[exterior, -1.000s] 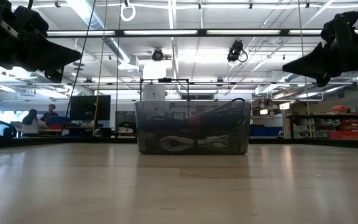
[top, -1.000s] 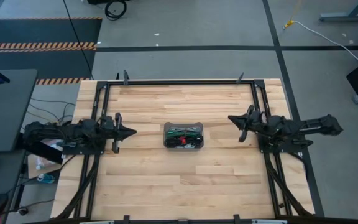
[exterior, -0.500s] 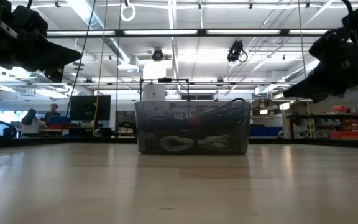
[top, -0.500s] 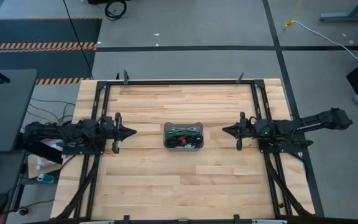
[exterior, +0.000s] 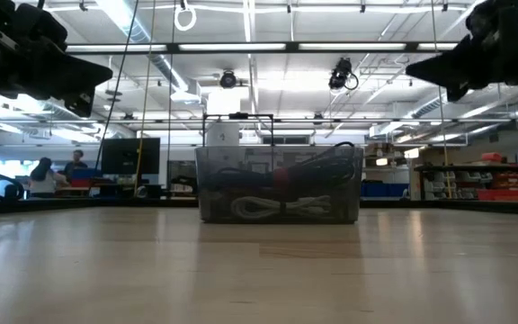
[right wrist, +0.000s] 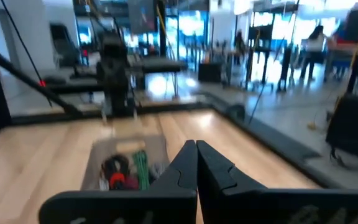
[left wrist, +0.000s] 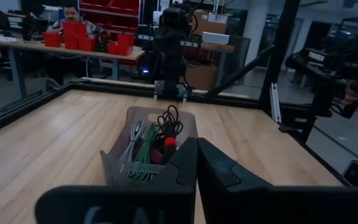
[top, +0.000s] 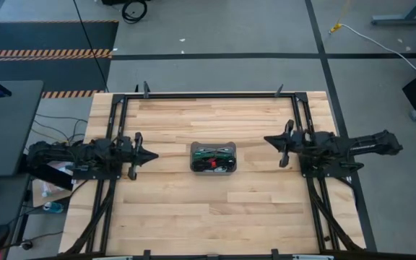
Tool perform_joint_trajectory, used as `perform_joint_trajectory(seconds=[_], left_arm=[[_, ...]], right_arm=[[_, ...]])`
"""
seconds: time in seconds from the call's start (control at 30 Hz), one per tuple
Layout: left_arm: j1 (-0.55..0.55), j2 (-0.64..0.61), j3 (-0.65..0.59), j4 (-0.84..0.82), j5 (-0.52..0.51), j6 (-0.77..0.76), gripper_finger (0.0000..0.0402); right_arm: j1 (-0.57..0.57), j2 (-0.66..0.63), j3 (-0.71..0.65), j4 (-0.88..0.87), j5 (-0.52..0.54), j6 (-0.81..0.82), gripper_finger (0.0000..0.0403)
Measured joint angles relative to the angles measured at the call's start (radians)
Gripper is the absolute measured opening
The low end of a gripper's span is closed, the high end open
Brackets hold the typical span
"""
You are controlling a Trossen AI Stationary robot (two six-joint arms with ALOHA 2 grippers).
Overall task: Pick and place USB-C Cables
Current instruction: Return to Home Position
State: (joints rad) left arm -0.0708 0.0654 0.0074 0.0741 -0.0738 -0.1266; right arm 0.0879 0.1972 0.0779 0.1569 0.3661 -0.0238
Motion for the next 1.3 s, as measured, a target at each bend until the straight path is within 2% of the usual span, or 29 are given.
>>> perform_joint_trajectory(seconds=[0.2, 0.43, 0.6, 0.8, 1.03, 1.3], left_arm=[[0.000, 0.000, 0.000, 0.002, 0.000, -0.001, 0.0009], [0.000, 0.000, 0.000, 0.003, 0.000, -0.001, 0.0009], [0.000, 0.000, 0.000, 0.004, 0.001, -0.016, 0.0009], [0.000, 0.000, 0.000, 0.003, 0.001, -0.021, 0.0009], [0.000, 0.000, -0.001, 0.004, 0.001, -0.020, 0.0009], [0.000, 0.000, -0.001, 0.004, 0.001, -0.020, 0.0009]], right_arm=[[0.000, -0.125, 0.001, -0.112, -0.019, -0.009, 0.0000], [0.000, -0.191, 0.003, -0.211, -0.175, 0.035, 0.0000], [0.001, -0.191, 0.020, -0.375, -0.263, 0.133, 0.0000], [0.002, -0.191, 0.020, -0.362, -0.203, 0.082, 0.0000], [0.002, -0.191, 0.020, -0.333, 0.013, -0.033, 0.0000], [0.002, -0.191, 0.020, -0.349, -0.136, 0.018, 0.0000]])
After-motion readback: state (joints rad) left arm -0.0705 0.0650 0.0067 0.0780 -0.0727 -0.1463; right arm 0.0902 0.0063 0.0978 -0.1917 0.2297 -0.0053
